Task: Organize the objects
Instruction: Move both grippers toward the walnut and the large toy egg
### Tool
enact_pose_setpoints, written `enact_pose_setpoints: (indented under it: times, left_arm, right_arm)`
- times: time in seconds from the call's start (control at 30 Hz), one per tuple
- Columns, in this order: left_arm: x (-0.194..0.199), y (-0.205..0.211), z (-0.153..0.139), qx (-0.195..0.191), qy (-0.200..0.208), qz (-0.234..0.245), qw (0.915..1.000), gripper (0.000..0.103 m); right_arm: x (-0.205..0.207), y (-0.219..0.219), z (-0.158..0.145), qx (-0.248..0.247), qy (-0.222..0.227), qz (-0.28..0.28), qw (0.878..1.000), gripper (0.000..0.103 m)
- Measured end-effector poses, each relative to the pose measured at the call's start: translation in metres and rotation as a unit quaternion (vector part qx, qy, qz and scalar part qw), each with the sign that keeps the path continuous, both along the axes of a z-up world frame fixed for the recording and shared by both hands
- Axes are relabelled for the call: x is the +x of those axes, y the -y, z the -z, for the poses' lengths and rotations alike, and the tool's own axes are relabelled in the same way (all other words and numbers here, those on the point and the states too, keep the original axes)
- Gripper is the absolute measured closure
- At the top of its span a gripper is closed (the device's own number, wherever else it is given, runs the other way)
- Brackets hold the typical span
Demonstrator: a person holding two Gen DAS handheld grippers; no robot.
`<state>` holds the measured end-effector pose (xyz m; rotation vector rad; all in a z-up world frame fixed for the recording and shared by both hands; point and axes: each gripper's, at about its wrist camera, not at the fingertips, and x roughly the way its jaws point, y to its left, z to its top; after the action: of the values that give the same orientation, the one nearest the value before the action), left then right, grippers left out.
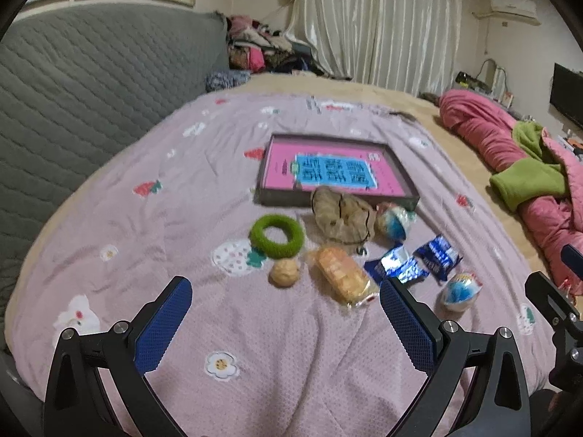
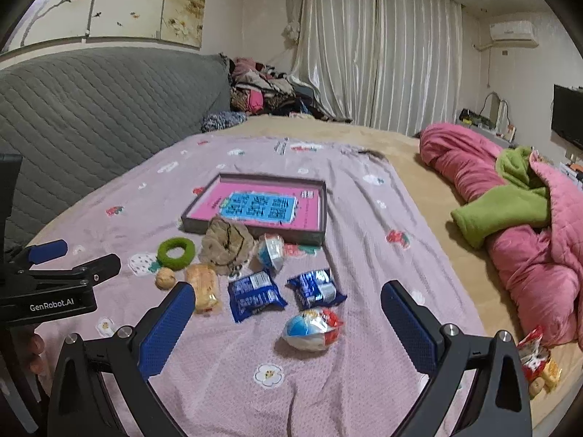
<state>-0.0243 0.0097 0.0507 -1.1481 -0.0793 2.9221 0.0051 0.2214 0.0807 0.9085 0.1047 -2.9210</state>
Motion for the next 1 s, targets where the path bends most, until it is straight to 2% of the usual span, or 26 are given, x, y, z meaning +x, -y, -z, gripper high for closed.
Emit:
enact_pose_setpoints:
  times: [0.27,0.57,0.8,1.0]
  left_arm:
    - [-0.015,-0.003,0.040,-0.003,0.027,0.006,0.9996,0.000]
    - [-0.038,0.006,0.078,0.017,0.049,0.008,0.9986,0.000]
    - [-0.058,0.010,0.096,0.028,0.058,-0.001,0.9979,0.000]
    - [-0.069,0.005,0.106,0.011,0.051,0.006,0.9986,0.000]
  right_arm:
    - [-0.012,-0.006,0.035,-0.002,0.030,0.002,1.000,0.000]
    - [-0.029,-0.016,0.068,-0.015,0.058,0.015,0.998,0.000]
    - [-0.042,-0.018,0.091,0.003,0.072,0.035,0.997,0.000]
    - [-0.051,-0.027,0.105,-0.014,0.085,0.060,0.994,0.000]
